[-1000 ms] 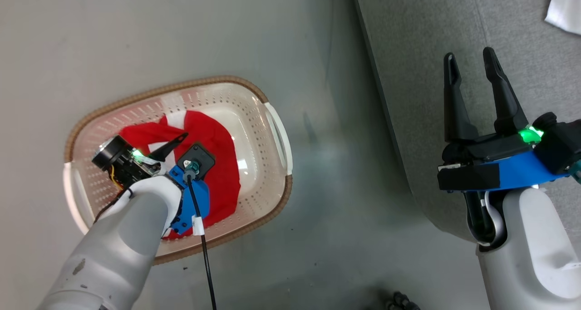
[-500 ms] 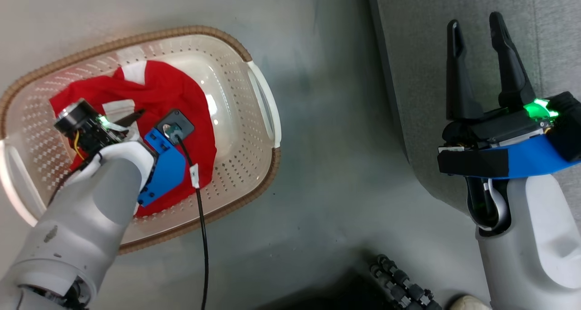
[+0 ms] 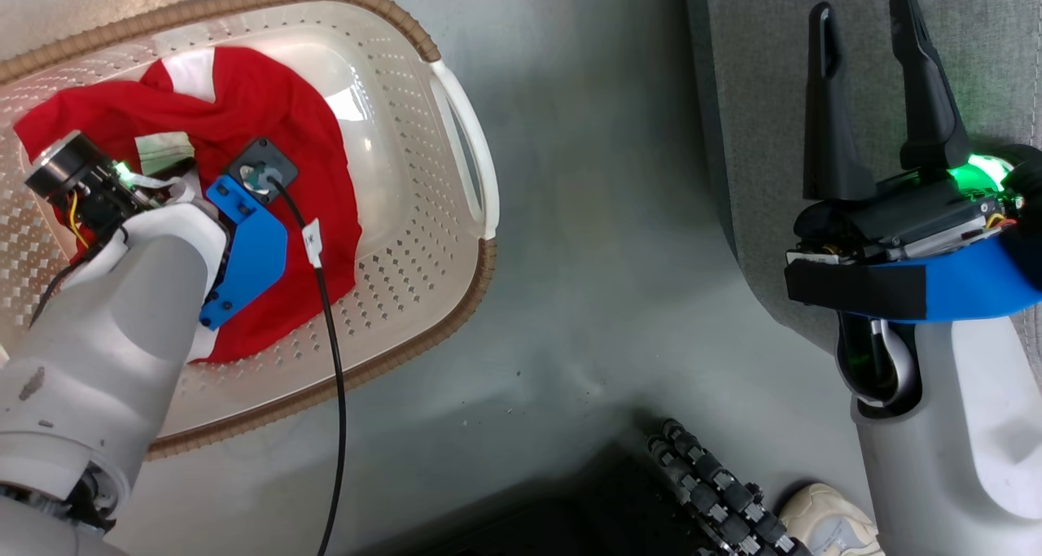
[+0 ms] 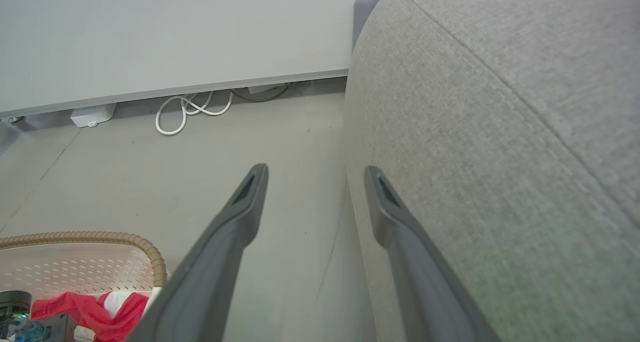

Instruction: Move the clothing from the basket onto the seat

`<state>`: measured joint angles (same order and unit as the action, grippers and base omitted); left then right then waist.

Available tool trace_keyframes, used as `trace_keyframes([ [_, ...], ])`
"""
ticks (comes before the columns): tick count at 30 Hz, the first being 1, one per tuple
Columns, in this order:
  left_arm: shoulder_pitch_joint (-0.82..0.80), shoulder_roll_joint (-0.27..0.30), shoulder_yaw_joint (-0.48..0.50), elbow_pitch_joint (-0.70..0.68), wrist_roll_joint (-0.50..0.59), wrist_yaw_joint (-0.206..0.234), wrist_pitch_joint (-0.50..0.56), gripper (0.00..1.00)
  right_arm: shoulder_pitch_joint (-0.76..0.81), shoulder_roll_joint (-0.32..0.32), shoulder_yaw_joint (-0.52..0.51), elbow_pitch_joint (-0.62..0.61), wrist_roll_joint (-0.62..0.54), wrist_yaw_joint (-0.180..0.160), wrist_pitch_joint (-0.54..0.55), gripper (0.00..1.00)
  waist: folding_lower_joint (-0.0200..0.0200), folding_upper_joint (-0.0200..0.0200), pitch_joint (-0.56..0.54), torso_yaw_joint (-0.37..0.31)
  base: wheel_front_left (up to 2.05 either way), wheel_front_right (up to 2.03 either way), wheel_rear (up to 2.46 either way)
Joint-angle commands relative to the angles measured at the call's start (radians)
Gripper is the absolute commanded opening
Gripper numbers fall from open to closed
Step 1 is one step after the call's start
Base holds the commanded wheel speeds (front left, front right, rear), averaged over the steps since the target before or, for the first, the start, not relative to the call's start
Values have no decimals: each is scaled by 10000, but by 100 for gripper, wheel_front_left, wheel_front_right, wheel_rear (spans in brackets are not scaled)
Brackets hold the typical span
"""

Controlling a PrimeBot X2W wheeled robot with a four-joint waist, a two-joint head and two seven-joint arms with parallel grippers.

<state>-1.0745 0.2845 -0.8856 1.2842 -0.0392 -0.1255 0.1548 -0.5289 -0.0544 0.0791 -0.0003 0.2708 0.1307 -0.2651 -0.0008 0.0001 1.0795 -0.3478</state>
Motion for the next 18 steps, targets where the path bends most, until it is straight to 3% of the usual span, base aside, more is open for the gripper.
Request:
trace_keyframes([
  [1,-65,77,-25,94,6,160,180,100,-101,26,-39,33,57,1,11,100,8,-1,133,-57,0,0,0],
  [6,-86,72,-26,146,-110,241,482,100,-80,41,-65,-29,20,3,12,100,8,-1,229,-37,0,0,0],
  [7,-73,90,-37,165,-126,238,597,92,-77,44,-76,-41,9,3,11,100,8,-1,237,-23,0,0,0],
  [9,-69,78,-90,173,-147,240,645,0,-85,47,-90,-30,-9,3,12,100,8,-1,242,8,0,0,0],
  [18,-38,-116,-159,151,-343,224,443,0,-199,39,-176,42,-68,3,11,100,8,-1,5,203,0,0,0],
])
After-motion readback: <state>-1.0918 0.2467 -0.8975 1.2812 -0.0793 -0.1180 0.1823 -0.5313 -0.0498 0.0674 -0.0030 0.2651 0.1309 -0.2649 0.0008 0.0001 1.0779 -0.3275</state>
